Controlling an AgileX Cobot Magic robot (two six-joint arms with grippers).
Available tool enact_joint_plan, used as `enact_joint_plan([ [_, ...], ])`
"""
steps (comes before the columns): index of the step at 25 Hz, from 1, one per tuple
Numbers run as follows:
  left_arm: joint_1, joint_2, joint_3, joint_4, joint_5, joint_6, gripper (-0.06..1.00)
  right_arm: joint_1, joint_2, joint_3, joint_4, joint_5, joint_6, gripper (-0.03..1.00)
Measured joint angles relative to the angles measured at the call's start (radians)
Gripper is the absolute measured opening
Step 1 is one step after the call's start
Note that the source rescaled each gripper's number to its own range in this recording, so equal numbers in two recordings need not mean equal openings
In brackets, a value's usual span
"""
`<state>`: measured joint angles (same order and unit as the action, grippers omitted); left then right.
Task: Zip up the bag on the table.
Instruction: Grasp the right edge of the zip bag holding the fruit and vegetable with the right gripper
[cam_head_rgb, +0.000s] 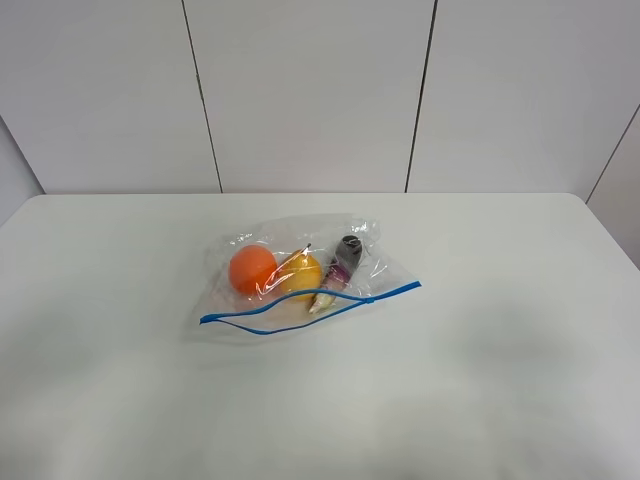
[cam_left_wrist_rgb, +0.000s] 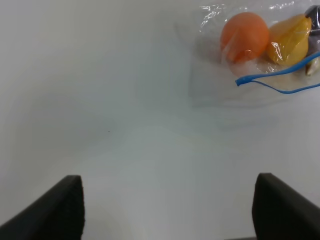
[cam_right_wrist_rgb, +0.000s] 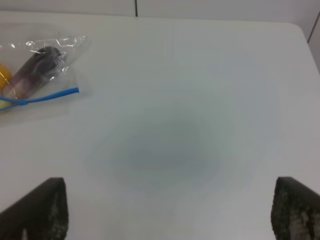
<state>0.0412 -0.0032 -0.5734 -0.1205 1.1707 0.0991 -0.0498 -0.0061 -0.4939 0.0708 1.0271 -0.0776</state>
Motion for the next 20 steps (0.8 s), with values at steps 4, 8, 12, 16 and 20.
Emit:
enact_joint_plan([
  [4,0.0,0.0,0.0,0.0,0.0,0.0,0.89,0.0,0.0,0.0,0.0,0.0,0.0,1.0],
  [8,0.0,0.0,0.0,0.0,0.0,0.0,0.89,0.0,0.0,0.0,0.0,0.0,0.0,1.0],
  [12,0.0,0.0,0.0,0.0,0.0,0.0,0.89,0.0,0.035,-0.031,0.006,-0.005,0.004,1.0],
  [16,0.0,0.0,0.0,0.0,0.0,0.0,0.89,0.0,0.242,-0.151,0.023,-0.065,0.008,1.0],
  [20,0.0,0.0,0.0,0.0,0.0,0.0,0.89,0.0,0.517,-0.278,0.071,-0.099,0.008,1.0],
])
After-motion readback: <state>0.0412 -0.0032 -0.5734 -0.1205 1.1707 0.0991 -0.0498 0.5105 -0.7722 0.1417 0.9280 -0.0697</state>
